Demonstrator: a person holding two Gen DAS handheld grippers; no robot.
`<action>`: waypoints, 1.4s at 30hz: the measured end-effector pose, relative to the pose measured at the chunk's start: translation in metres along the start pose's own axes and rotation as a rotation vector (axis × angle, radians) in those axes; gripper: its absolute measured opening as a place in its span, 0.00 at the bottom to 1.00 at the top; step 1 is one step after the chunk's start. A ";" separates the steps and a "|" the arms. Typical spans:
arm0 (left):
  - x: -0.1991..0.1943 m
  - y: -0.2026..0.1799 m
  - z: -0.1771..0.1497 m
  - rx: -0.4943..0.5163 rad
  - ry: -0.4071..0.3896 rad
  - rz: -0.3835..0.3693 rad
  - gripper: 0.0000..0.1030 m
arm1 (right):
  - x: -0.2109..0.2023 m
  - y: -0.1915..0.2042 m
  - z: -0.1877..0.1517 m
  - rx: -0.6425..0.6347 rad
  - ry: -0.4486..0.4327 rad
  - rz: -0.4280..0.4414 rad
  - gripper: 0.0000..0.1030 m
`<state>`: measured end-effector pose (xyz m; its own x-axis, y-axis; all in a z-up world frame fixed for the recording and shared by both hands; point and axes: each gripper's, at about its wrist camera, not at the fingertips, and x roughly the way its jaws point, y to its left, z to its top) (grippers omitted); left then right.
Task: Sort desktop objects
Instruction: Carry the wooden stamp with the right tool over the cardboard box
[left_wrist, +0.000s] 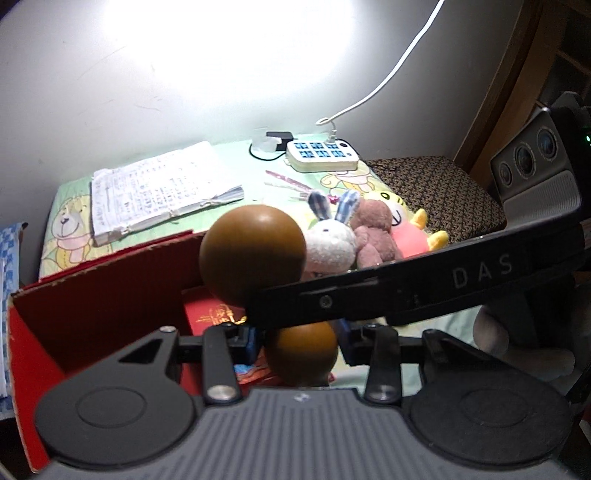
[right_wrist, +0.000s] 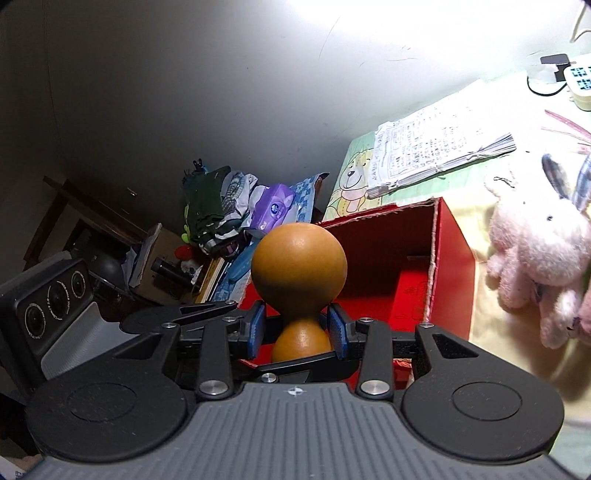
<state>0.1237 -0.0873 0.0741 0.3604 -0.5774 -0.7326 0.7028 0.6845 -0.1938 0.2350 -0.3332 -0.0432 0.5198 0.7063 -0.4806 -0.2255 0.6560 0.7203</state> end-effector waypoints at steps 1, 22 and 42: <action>0.000 0.006 0.002 -0.007 0.005 0.009 0.40 | 0.008 0.001 0.005 0.005 0.014 0.006 0.39; 0.059 0.115 -0.012 -0.075 0.176 0.109 0.40 | 0.128 -0.014 0.028 0.086 0.180 -0.046 0.38; 0.120 0.141 -0.021 -0.177 0.382 0.092 0.40 | 0.165 -0.045 0.023 0.153 0.300 -0.179 0.36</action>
<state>0.2532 -0.0505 -0.0553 0.1405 -0.3268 -0.9346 0.5503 0.8105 -0.2006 0.3501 -0.2524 -0.1429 0.2703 0.6454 -0.7144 -0.0160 0.7449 0.6669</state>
